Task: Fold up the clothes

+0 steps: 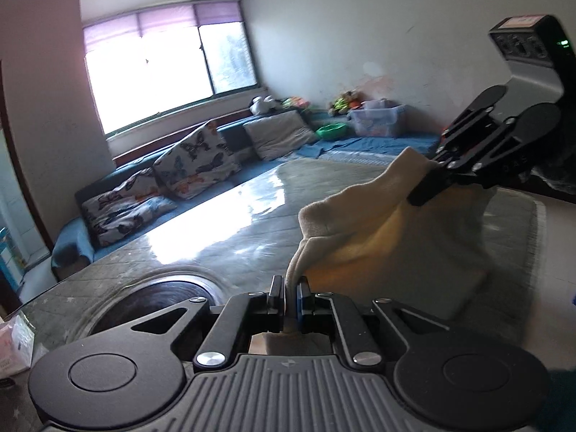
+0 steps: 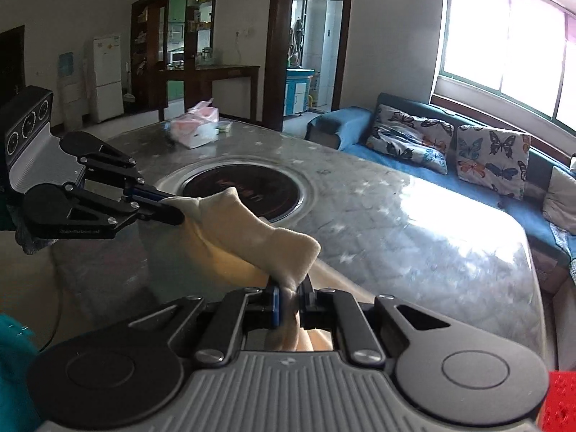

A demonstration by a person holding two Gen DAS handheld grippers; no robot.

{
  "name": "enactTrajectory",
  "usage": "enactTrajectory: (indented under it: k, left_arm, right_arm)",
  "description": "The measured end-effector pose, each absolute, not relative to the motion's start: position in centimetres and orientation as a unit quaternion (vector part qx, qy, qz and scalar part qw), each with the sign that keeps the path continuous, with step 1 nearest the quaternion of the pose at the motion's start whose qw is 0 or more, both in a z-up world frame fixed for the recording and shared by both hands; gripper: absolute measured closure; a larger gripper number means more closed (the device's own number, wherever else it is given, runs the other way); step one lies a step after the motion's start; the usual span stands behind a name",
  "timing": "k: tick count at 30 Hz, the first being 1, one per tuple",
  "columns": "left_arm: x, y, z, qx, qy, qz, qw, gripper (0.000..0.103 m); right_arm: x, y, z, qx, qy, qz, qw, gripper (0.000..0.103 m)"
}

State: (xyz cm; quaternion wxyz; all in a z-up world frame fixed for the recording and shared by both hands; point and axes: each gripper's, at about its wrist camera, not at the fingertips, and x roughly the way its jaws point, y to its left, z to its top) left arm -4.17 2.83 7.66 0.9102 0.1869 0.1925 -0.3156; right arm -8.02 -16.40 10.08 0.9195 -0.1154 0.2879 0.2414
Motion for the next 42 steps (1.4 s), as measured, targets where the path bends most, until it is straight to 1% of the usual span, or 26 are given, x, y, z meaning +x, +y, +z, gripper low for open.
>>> enactTrajectory:
  k: [3,8,9,10,11,12,13,14,17,19,21,25,31,33,36,39,42]
  left_arm:
    - [-0.5,1.6,6.3,0.190,0.209,-0.291,0.914,0.097]
    - [4.1,0.2,2.8,0.181,0.263,-0.252,0.913,0.096]
    - [4.7,0.0,2.1,0.182,0.271,-0.246,0.913,0.095]
    - [5.1,-0.2,1.5,0.182,0.278,-0.241,0.912,0.095]
    - [5.3,-0.2,1.2,0.183,0.282,-0.239,0.911,0.093]
    - [5.4,-0.2,0.9,0.183,0.285,-0.236,0.911,0.091]
    - [5.4,-0.1,1.1,0.181,0.285,-0.235,0.911,0.090]
    - [5.4,0.0,1.2,0.179,0.286,-0.234,0.912,0.088]
    - [5.6,0.3,2.0,0.169,0.283,-0.224,0.917,0.088]
    - [5.5,0.5,2.9,0.150,0.280,-0.225,0.921,0.088]
    - [5.1,0.3,3.9,0.132,0.275,-0.234,0.923,0.088]
    - [4.8,-2.0,4.6,0.121,0.278,-0.271,0.914,0.090]
    - [6.7,-4.3,2.6,0.127,0.318,-0.265,0.902,0.091]
    - [7.0,-4.5,2.2,0.131,0.318,-0.261,0.902,0.091]
    - [7.1,-4.2,2.3,0.127,0.323,-0.257,0.902,0.088]
    - [7.0,-4.1,2.2,0.129,0.319,-0.257,0.903,0.088]
    - [6.9,-4.4,2.2,0.131,0.319,-0.254,0.904,0.088]
  right_arm:
    - [-4.3,-16.6,9.4,-0.113,0.295,0.230,0.921,0.095]
    - [2.1,-17.0,5.7,-0.090,0.341,0.203,0.914,0.093]
    - [3.0,-17.0,4.8,-0.085,0.349,0.189,0.914,0.090]
    - [3.6,-17.1,4.0,-0.077,0.357,0.180,0.913,0.089]
    - [4.1,-17.3,3.2,-0.068,0.365,0.174,0.912,0.089]
    - [4.7,-17.5,2.5,-0.059,0.374,0.168,0.910,0.083]
    - [5.0,-17.7,2.0,-0.052,0.378,0.161,0.910,0.082]
    - [5.0,-17.9,1.8,-0.048,0.378,0.156,0.911,0.081]
    - [4.6,-18.6,2.1,-0.030,0.370,0.140,0.918,0.078]
    - [4.0,-19.0,2.7,-0.015,0.356,0.135,0.924,0.078]
    - [3.6,-19.0,3.6,0.002,0.343,0.145,0.928,0.078]
    - [4.3,-17.7,3.2,0.002,0.351,0.164,0.922,0.079]
    - [5.6,-16.7,1.0,-0.005,0.377,0.146,0.915,0.079]
    - [5.3,-16.7,1.2,-0.011,0.375,0.146,0.915,0.081]
    - [4.6,-17.2,1.9,-0.018,0.370,0.135,0.919,0.080]
    - [2.7,-17.9,2.6,-0.022,0.357,0.134,0.924,0.080]
    - [1.1,-18.7,2.2,-0.025,0.366,0.131,0.921,0.080]
